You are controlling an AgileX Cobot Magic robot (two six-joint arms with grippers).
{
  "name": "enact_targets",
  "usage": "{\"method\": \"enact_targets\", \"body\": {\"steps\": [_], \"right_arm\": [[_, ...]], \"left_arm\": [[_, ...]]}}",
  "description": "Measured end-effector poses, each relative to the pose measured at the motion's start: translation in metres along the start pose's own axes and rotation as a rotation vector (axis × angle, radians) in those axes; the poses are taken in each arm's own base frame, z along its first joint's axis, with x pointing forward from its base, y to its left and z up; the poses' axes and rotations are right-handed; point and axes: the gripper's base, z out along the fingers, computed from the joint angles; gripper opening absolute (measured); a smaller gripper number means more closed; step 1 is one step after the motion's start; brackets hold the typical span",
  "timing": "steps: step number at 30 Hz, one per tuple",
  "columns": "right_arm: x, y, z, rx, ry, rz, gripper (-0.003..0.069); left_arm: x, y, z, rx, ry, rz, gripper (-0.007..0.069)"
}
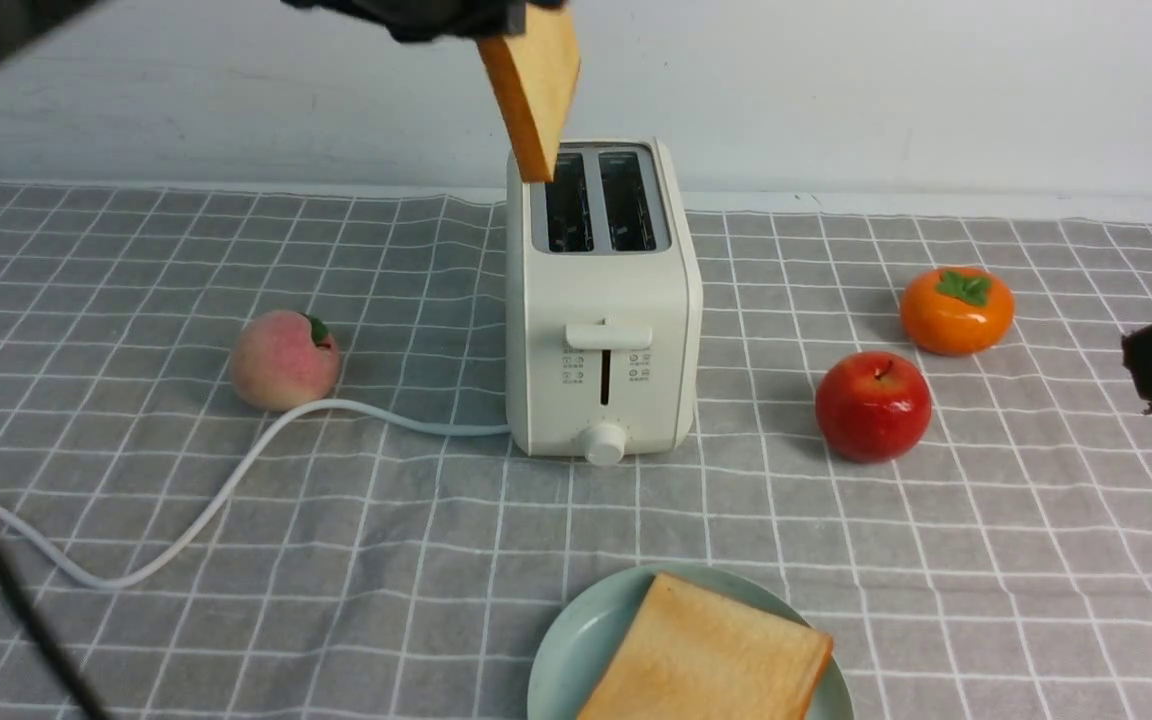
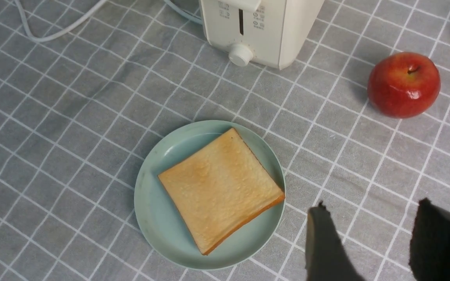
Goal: Take toasted bread from bread machine on grey coffee table place on plate.
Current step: 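Place the slice of bread on the plate with the left gripper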
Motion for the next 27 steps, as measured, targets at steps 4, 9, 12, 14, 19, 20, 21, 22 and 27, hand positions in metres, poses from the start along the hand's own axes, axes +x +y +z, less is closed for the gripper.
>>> {"method": "enact_targets", "body": {"steps": [4, 9, 12, 14, 19, 20, 21, 22, 27], "right_arm": [[0.000, 0.000, 0.000, 0.000, 0.000, 0.000, 0.0290], [0.000, 0.001, 0.000, -0.008, -0.001, 0.004, 0.0262], [-0.001, 0.003, 0.000, -0.032, -0.009, 0.006, 0.0241], [-0.001, 0.005, 0.000, -0.050, -0.016, -0.005, 0.0237], [-0.002, 0.008, 0.000, -0.088, -0.019, -0.017, 0.0237], [-0.002, 0.009, 0.000, -0.096, -0.018, -0.018, 0.0237], [-0.001, 0.009, 0.000, -0.101, -0.013, -0.017, 0.0239], [-0.001, 0.009, 0.000, -0.102, -0.012, -0.019, 0.0239], [0.001, 0.010, -0.001, -0.110, 0.013, -0.023, 0.0239]], "left_arm": [[0.009, 0.006, -0.072, 0.038, 0.001, 0.032, 0.0078], [0.066, 0.014, -0.106, 0.182, 0.057, -0.027, 0.0078], [0.128, 0.021, -0.101, 0.318, 0.134, -0.222, 0.0078], [0.165, 0.027, -0.086, 0.350, 0.212, -0.310, 0.0078], [0.221, 0.033, -0.051, 0.415, 0.342, -0.415, 0.0078], [0.228, 0.033, -0.042, 0.435, 0.349, -0.429, 0.0078], [0.234, 0.033, -0.033, 0.437, 0.359, -0.424, 0.0078], [0.234, 0.033, -0.031, 0.442, 0.354, -0.404, 0.0078], [0.256, 0.040, 0.010, 0.395, 0.386, -0.383, 0.0078]]}}
